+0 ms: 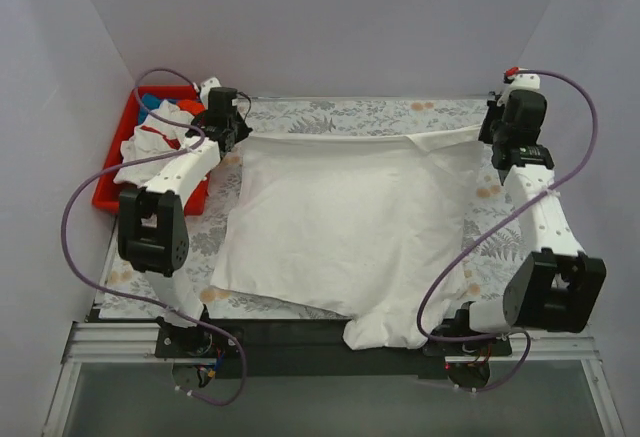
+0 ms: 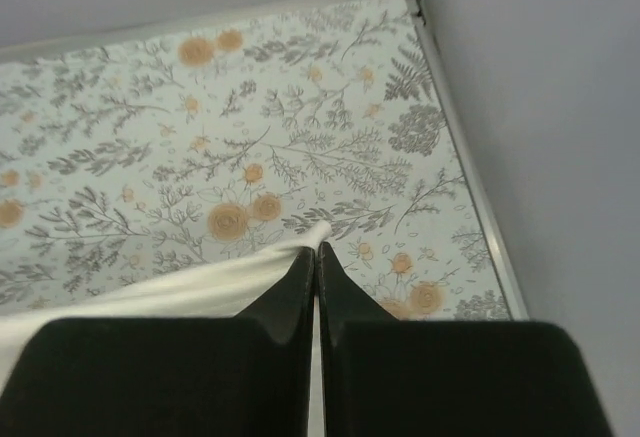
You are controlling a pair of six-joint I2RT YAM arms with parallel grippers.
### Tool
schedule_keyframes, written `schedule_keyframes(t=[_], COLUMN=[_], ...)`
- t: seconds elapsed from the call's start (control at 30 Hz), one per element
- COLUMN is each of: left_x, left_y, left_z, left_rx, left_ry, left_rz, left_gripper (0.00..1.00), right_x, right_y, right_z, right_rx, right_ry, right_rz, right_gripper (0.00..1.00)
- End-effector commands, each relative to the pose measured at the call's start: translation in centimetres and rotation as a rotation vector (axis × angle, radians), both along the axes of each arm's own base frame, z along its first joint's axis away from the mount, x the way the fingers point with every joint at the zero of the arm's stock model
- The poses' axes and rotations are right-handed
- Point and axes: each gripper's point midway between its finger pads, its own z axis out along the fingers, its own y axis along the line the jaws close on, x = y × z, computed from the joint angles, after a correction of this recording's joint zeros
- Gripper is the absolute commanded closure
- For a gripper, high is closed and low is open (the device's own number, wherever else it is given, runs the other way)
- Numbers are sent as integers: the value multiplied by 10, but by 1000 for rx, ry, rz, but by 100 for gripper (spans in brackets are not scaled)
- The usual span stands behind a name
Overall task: Fold and stack the t-shirts
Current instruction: Flatten the tshirt out, then fold the tshirt
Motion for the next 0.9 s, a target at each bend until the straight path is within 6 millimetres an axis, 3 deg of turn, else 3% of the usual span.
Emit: schedule_keyframes(t=[0.0,0.03,0.1,0.13,0.17,0.2,0.23,0.27,0.33,0.4,0.5,0.53,0.7,0.8,0.87], left_x=[37,47,65,73,77,83,91,96,106,111,116,116,120,123,125], left_y=[20,20,21,22,22,25,24,25,28,31,34,34,39,38,35], left_z=[-7,-45,-55,-73,-81,-85,-80,-95,-98,-114,-119,-118,-101,-85,-77], left_rx=[81,104,126,134,142,145,149,155,154,154,143,140,128,125,122], left_ry=[-62,-2,-10,9,16,15,-2,19,14,37,42,43,14,-13,-27], left_rz=[75,73,78,78,75,77,73,70,70,66,65,61,50,29,13], left_gripper=[100,100,100,100,100,100,100,100,100,100,100,100,100,100,100], right_x=[52,71,91,105,115,121,128,135,142,146,145,143,119,104,93], right_y=[-2,0,7,11,12,12,12,12,12,16,19,19,21,19,6], right_z=[16,-14,-36,-66,-66,-75,-97,-96,-118,-122,-133,-129,-113,-113,-109], right_rx=[-1,18,49,75,80,84,91,89,94,107,119,119,140,139,108], right_ry=[-172,-115,-79,-20,-25,-8,33,30,76,97,139,136,157,176,182], right_rz=[30,42,83,104,114,118,122,128,127,153,170,166,147,124,56], right_gripper=[99,99,99,99,99,99,99,99,99,99,99,99,99,99,99])
